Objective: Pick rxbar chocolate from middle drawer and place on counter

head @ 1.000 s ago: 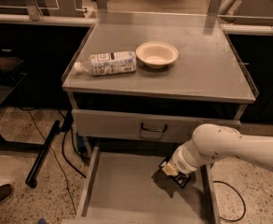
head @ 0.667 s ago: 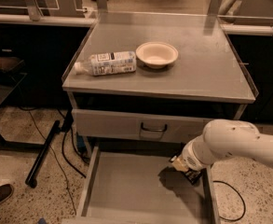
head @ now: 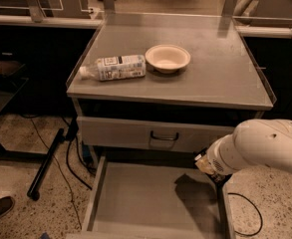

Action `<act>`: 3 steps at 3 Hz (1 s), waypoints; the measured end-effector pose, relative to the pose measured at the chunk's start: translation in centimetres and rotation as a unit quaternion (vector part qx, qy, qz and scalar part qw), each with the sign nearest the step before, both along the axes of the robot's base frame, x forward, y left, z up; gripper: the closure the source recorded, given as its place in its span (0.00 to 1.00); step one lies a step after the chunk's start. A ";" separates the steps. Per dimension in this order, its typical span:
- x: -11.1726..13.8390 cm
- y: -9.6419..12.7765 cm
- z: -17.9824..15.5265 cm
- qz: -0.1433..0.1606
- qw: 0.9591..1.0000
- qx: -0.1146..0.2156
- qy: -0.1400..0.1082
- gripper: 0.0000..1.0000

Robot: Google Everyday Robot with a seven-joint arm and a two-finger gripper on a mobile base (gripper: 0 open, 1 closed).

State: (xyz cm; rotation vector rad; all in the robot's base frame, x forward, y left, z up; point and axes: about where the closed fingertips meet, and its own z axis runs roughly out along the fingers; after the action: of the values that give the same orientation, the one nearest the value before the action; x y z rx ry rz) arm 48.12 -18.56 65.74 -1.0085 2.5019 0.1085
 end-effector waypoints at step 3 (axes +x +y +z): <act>2.6 -3.6 12.3 -0.024 0.993 -0.041 -0.111 1.00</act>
Offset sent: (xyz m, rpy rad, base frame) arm 0.0349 -0.0416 0.1331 -0.0921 -0.2205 -0.0575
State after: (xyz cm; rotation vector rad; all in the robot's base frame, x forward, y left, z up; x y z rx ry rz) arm 50.70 -22.15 78.00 -0.9362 2.3404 -0.1160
